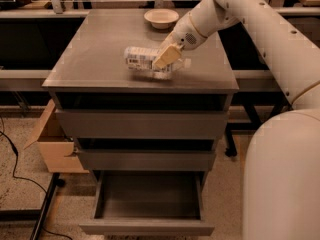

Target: Place blue plastic bottle into bottom drawer

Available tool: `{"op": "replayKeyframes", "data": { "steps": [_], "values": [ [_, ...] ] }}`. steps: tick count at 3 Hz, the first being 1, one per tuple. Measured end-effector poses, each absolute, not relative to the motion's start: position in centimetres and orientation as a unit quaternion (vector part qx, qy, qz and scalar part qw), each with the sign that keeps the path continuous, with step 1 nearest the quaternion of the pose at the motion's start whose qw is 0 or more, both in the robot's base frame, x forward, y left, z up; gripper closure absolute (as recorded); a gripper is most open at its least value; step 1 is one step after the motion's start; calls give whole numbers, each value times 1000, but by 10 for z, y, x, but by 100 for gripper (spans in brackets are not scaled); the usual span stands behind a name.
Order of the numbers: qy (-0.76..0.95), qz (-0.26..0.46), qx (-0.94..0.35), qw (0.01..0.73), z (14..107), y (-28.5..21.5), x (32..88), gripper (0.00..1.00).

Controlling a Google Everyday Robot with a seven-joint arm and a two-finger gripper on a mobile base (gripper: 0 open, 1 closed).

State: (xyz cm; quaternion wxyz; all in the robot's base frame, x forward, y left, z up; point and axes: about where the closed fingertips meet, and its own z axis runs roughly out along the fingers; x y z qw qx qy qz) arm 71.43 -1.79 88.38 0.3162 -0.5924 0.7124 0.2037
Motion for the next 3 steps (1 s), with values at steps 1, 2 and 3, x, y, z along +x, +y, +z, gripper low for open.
{"op": "replayKeyframes", "data": {
  "steps": [1, 2, 3],
  "values": [
    [712, 204, -592, 317, 884, -18, 715, 100],
    [708, 201, -601, 313, 886, -17, 706, 100],
    [699, 201, -615, 304, 890, -18, 674, 100]
  ]
}}
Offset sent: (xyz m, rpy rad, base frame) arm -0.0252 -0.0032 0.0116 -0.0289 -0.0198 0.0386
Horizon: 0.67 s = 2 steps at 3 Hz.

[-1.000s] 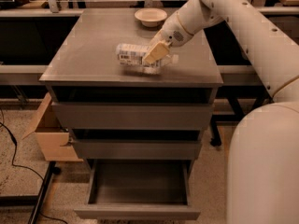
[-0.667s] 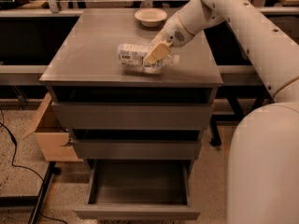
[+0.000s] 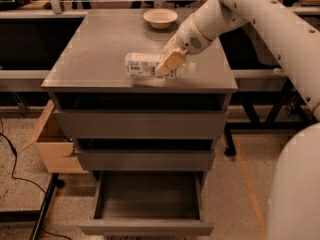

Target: Place blue plastic bottle into bottom drawer

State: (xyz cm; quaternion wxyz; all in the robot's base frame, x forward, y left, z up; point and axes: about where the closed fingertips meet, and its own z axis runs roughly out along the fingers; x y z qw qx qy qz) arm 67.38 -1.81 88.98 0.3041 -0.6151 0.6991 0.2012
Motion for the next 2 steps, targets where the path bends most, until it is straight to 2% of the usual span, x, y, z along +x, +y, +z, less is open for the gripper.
{"op": "replayKeyframes", "data": {
  "steps": [1, 2],
  "values": [
    [691, 201, -629, 295, 888, -15, 628, 100],
    [698, 217, -636, 247, 844, -10, 589, 100]
  ]
}}
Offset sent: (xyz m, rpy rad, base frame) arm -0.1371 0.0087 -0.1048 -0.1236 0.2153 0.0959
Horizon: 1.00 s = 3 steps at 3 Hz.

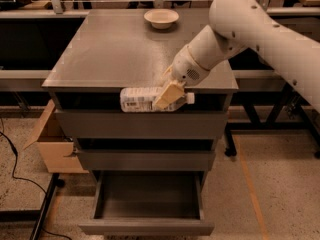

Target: Place blue plastic bottle into bottom drawer

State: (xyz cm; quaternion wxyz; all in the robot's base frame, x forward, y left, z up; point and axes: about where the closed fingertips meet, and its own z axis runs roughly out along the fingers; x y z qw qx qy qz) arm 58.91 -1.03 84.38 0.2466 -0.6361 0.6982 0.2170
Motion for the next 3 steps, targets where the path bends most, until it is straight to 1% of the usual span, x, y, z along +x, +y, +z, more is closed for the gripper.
{"op": "replayKeyframes", "data": {
  "steps": [1, 2, 3],
  "values": [
    [709, 228, -638, 197, 775, -8, 545, 100],
    [736, 197, -616, 200, 697, -22, 528, 100],
    [736, 196, -616, 201, 698, -22, 529, 100]
  ]
}}
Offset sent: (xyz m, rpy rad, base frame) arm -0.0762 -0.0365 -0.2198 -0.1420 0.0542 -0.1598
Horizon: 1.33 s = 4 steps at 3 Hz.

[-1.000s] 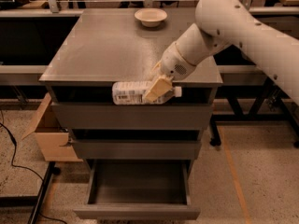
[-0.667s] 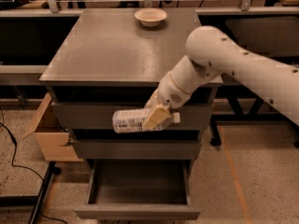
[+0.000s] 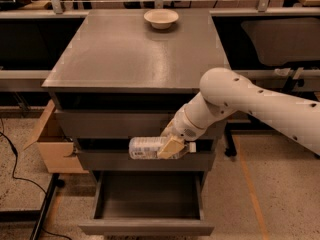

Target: Place blue plastic bottle into bottom drawer

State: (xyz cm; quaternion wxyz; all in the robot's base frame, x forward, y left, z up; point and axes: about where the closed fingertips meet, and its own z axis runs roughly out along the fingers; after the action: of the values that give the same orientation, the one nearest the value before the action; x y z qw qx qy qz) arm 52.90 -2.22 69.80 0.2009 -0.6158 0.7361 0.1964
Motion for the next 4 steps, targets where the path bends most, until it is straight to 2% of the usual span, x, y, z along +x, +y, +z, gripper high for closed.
{"op": "replayKeyframes", "data": {
  "steps": [2, 4],
  "values": [
    [762, 228, -571, 203, 597, -29, 515, 100],
    [767, 249, -536, 250, 480, -13, 509, 100]
  ]
}}
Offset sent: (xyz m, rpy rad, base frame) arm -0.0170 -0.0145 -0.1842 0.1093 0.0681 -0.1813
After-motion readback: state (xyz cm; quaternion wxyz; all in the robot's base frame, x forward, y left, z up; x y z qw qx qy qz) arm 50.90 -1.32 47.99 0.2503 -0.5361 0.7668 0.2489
